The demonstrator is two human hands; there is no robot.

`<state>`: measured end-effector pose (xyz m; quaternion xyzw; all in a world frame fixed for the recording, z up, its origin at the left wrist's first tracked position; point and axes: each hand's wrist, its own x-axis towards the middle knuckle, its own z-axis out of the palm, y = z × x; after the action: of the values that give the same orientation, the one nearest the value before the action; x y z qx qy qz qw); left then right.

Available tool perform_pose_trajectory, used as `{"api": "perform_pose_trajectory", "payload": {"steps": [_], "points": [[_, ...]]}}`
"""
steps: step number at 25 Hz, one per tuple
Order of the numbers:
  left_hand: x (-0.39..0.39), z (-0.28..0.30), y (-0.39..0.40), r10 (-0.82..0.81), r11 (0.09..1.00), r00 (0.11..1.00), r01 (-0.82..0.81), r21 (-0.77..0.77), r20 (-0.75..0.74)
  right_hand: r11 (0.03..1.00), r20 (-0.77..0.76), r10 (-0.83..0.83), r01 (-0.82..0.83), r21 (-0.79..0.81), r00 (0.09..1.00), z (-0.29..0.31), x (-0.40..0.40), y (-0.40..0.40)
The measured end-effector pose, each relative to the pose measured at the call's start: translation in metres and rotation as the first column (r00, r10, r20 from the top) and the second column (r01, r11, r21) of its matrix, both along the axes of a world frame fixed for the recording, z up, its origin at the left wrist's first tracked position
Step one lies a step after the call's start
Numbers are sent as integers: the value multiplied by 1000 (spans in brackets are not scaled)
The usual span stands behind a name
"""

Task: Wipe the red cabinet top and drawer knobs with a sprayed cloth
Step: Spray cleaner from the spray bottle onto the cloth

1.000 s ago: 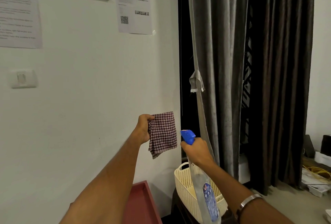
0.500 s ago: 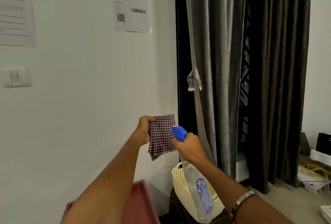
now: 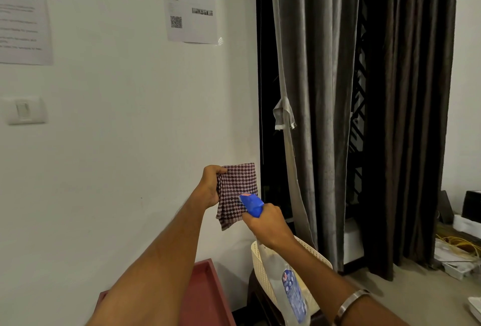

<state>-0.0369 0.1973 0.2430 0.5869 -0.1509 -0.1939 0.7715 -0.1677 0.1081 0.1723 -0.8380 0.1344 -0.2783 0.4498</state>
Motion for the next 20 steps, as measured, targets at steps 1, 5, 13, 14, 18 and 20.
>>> {"api": "perform_pose_trajectory", "payload": {"steps": [1, 5, 13, 14, 18, 20], "points": [[1, -1, 0, 0, 1000, 1000, 0, 1, 0, 1000, 4, -15, 15, 1, 1000, -1, 0, -3], [6, -4, -3, 2, 1000, 1000, -2, 23, 1, 997, 48, -69, 68, 36, 996, 5, -2, -18], [17, -9, -24, -30, 999, 999, 30, 30, -12, 994, 45, -98, 96, 53, 994, 3, 1, -49], [18, -9, -28, -37, 999, 999, 37, 29, -14, 994, 38, -100, 99, 36, 994, 1, 3, -53], [27, -15, -53, -58, 998, 998, 59, 12, -26, 995, 16, -95, 94, 32, 995, -6, 10, -78], [35, -20, -69, -58, 998, 998, 58, 2, -29, 995, 6, -93, 93, 29, 996, -10, 16, -93]]}}
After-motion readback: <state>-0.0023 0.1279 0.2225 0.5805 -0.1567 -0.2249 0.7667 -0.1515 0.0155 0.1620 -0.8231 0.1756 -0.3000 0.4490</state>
